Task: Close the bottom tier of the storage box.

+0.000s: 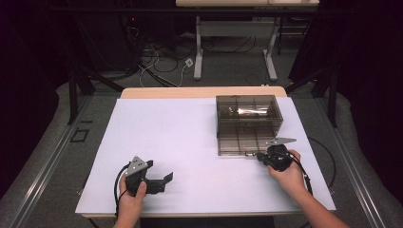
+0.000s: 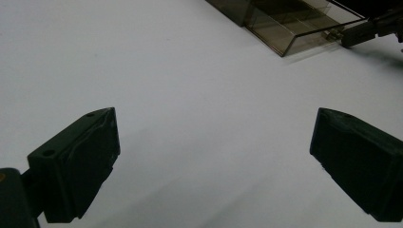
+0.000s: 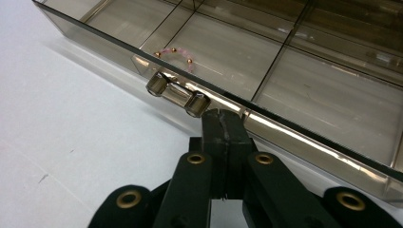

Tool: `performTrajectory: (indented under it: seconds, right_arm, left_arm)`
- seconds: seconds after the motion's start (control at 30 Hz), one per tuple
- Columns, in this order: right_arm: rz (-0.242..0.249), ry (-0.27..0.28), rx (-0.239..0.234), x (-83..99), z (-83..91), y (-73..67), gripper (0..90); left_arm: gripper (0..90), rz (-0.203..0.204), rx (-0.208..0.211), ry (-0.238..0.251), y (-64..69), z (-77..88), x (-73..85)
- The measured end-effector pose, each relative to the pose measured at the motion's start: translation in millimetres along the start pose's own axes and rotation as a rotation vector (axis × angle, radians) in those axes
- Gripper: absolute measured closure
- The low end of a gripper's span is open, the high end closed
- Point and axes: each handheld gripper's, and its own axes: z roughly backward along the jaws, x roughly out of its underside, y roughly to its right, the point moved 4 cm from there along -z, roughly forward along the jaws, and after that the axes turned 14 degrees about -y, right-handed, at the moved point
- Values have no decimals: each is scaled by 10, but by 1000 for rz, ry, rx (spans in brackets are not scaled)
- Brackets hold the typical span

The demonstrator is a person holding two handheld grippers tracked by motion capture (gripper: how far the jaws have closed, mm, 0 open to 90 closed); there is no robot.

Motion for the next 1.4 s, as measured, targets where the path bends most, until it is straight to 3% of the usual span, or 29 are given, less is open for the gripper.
performTrajectory:
  seconds: [0.93, 1.4]
  right_arm:
    - [-13, 9, 7, -119, -30, 24, 900]
    - [-44, 24, -2, -168, -59, 60, 900]
  left_arm:
    - [27, 12, 4, -3, 2, -3, 6]
    - [27, 8, 5, -2, 3, -8, 4]
